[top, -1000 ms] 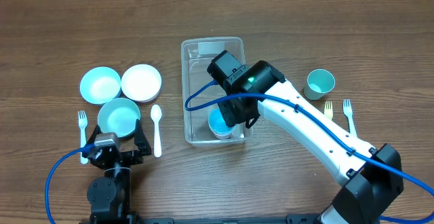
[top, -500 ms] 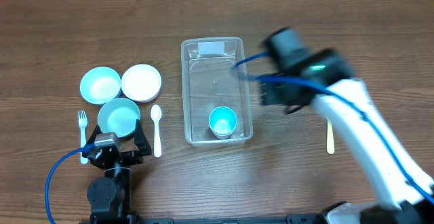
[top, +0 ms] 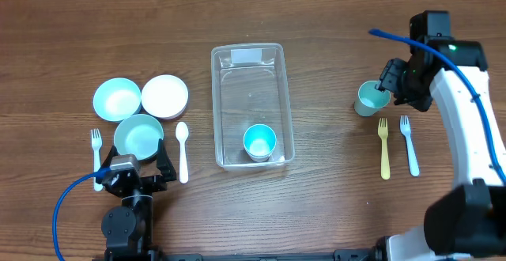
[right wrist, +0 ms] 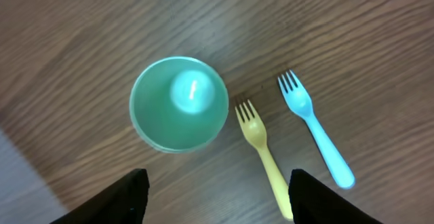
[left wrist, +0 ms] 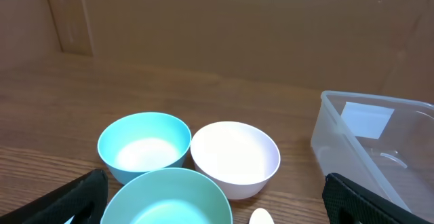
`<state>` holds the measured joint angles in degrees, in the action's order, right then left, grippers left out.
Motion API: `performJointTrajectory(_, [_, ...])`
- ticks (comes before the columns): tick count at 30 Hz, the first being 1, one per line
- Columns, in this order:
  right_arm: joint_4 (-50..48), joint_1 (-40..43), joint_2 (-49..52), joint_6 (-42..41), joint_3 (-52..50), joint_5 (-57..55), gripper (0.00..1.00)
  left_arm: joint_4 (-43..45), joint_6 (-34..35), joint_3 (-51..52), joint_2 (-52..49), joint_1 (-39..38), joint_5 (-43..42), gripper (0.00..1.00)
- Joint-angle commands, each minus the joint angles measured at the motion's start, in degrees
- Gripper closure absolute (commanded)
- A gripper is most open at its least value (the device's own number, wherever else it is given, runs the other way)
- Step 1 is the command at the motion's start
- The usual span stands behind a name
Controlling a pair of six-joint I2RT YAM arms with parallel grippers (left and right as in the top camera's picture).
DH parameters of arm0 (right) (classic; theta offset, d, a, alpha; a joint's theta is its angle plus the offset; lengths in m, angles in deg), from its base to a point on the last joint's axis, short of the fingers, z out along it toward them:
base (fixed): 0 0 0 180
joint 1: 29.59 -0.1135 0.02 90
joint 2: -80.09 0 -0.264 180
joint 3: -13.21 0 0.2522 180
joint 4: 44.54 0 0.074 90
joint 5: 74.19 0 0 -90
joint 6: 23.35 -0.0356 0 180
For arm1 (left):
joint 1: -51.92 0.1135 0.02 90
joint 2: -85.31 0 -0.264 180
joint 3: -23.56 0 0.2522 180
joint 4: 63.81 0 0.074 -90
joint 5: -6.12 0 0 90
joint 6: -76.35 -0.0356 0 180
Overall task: Pack container
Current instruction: 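Move the right gripper to the green cup and grasp it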
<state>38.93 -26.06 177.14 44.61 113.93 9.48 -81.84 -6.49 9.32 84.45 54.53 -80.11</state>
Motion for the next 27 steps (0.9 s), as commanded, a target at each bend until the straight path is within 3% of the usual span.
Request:
performJointTrajectory(1, [-2.7, 1.1, 4.6, -0.3, -3.4, 1.2, 0.32, 0.2, 0.6, 0.2, 0.5, 0.0, 0.7, 0.0])
performJointTrajectory(6, [-9.2, 1.1, 6.6, -0.1, -8.1, 3.6, 0.33, 0.2, 0.6, 0.2, 0.5, 0.0, 0.7, 0.0])
performJointTrajectory(9, [-10.8, 1.1, 6.6, -0.1, -9.6, 3.7, 0.43, 0.2, 0.6, 0.2, 0.5, 0.0, 0.7, 0.0])
performJointTrajectory(11, [-10.9, 1.1, 6.6, -0.1, -9.8, 3.6, 0.66, 0.2, 0.6, 0.2, 0.5, 0.0, 0.7, 0.0])
performJointTrajectory(14, [-10.9, 1.1, 6.6, -0.1, -9.7, 3.6, 0.9, 0.2, 0.6, 0.2, 0.5, 0.0, 0.7, 0.0])
performJointTrajectory(18, [-10.7, 1.1, 6.6, -0.1, -9.7, 3.6, 0.96, 0.2, 0.6, 0.2, 0.5, 0.0, 0.7, 0.0])
performJointTrajectory(27, [-8.3, 1.1, 5.6, 0.1, -6.6, 3.4, 0.96, 0.2, 0.6, 0.2, 0.5, 0.0, 0.7, 0.0])
